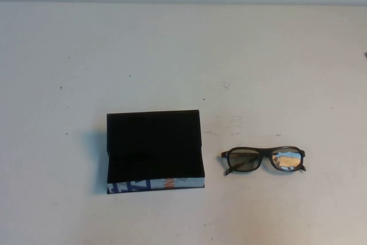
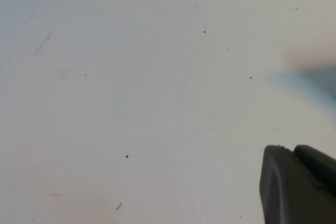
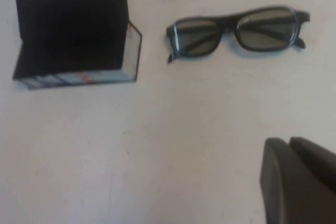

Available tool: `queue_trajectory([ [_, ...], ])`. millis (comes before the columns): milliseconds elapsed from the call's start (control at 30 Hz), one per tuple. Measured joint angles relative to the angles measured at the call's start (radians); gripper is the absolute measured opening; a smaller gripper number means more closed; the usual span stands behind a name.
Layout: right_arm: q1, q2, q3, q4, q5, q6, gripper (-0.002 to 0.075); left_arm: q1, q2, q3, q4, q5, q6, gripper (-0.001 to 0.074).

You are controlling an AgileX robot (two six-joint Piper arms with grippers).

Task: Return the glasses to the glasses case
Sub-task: Pick up the glasses from the table

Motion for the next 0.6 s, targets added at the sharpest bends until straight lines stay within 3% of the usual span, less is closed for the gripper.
queue_trajectory([
  [167,0.005,0.206,-0.109,-0.056,0.109,-0.076,-0.0011,0.000,0.000,0.000,0.000,0.000,0.000,-0.0001],
  [300,0.066,0.324,-0.171,-0.083,0.113,-0.140,-0.0011,0.000,0.000,0.000,0.000,0.000,0.000,-0.0001],
  [600,0.327,0.648,-0.372,-0.137,0.113,-0.412,-0.0011,0.000,0.000,0.000,0.000,0.000,0.000,-0.0001],
])
